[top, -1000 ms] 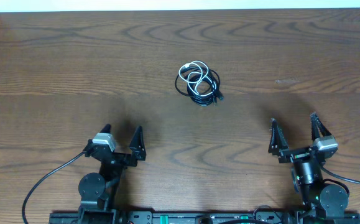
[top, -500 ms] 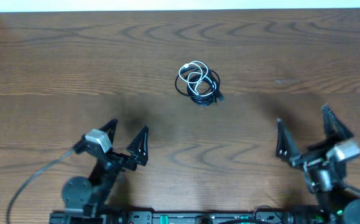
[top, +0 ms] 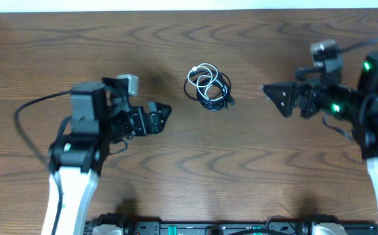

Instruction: Untangle cables

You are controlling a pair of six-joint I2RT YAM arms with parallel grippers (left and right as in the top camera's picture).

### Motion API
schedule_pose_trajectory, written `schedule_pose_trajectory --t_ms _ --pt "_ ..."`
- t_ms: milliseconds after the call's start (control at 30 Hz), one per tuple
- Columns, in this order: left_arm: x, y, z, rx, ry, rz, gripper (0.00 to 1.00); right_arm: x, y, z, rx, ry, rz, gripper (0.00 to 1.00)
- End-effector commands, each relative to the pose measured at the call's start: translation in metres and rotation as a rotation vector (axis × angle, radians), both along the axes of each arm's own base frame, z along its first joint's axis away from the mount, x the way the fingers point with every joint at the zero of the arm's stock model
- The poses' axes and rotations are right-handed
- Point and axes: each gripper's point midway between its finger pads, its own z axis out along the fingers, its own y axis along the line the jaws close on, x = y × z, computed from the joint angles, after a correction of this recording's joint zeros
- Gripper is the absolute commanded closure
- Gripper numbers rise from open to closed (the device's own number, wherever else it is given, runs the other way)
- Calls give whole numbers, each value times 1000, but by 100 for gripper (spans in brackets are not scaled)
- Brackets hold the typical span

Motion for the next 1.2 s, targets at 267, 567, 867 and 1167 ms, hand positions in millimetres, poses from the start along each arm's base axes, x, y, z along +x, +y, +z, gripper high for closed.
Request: schedule_pose_trajectory --t_ms 267,567,867,1167 --pt "14 -10 -62 -36 251 -41 2 54 53 -67 -137 348 -4 1" --pt "15 -10 -71 -34 283 -40 2 142 47 -101 -428 255 -326 1" --pt "15 -10 -71 -34 283 -41 2 141 132 -180 -312 295 208 1" --pt "15 -10 -71 -34 283 -41 2 134 153 -220 -275 298 393 6"
